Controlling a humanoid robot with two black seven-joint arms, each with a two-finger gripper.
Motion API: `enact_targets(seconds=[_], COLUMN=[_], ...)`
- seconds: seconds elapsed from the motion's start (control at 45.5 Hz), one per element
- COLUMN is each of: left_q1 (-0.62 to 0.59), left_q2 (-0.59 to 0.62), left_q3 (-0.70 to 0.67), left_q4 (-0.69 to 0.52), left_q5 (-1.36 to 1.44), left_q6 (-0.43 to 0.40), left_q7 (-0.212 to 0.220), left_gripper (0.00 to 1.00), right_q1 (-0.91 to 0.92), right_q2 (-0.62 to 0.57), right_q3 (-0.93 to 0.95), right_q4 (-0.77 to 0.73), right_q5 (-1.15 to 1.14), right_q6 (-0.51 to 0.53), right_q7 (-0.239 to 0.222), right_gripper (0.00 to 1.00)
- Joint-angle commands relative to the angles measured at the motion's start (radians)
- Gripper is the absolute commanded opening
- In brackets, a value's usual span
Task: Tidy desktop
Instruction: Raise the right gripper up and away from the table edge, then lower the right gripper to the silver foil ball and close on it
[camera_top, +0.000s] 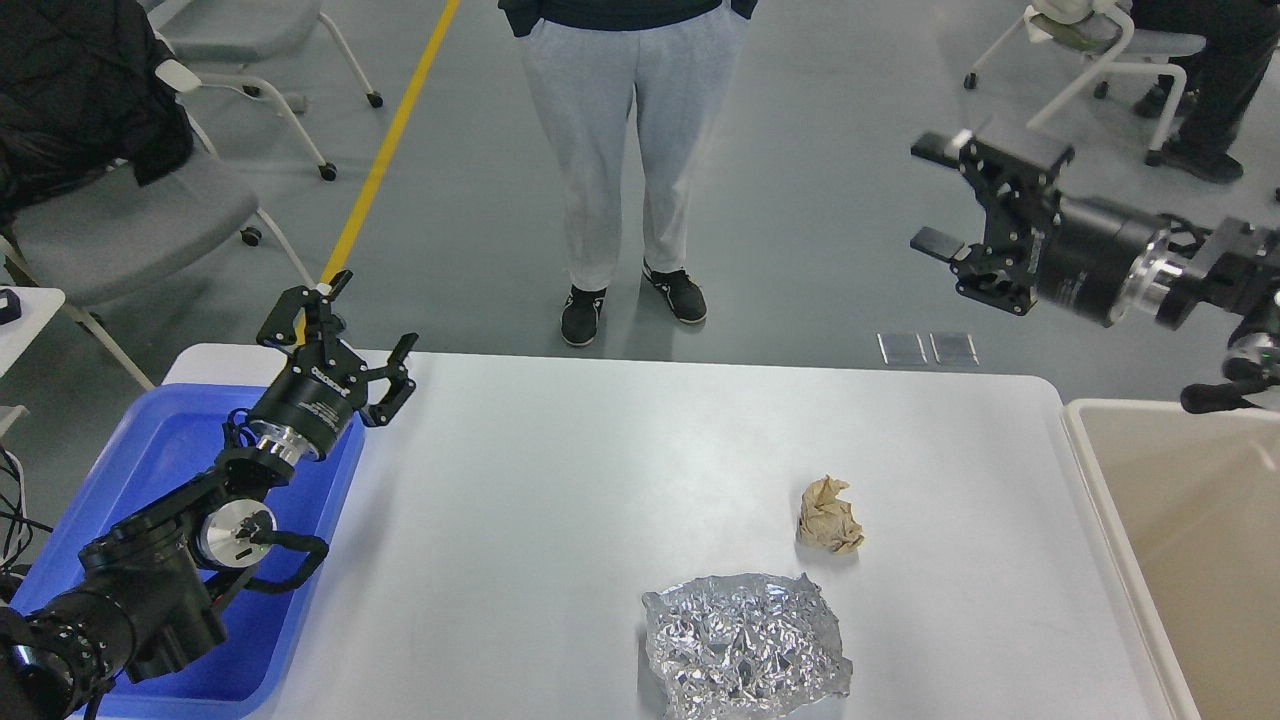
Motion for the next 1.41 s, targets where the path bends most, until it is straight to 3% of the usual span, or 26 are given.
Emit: enact_targets(seconds=[0.0, 0.285, 0.549, 0.922, 1.383], left_q1=[0.000, 0.000, 0.000, 0.000, 0.000], left_q2=[0.000, 0.000, 0.000, 0.000, 0.000], left_q3=[0.000, 0.000, 0.000, 0.000, 0.000], left_q4=[0.000, 0.000, 0.000, 0.000, 0.000], left_q5=[0.001, 0.001, 0.001, 0.001, 0.001], left_q6=[0.000, 0.000, 0.000, 0.000, 0.000], left_q7=[0.000, 0.000, 0.000, 0.000, 0.000], left_gripper=[1.00, 1.00, 1.00, 1.00, 1.00], right_q1=[-0.012, -0.018, -0.255, -0.354, -0.395], right_q2=[-0.082, -0.103, -0.033, -0.017, 0.196], right_q3=[-0.150, -0.459, -0.494, -0.523, -0.552], right_q4=[0.194, 0.240, 0.240, 0.224, 0.039], right_q5=[-0.231, -0.327, -0.534, -0.633, -0.634], right_q6=[-0.186, -0.466, -0.703, -0.747, -0.759], right_q7=[-0.022, -0.008, 0.013, 0.015, 0.016], right_gripper=[1.00, 0.99, 0.99, 0.99, 0.99])
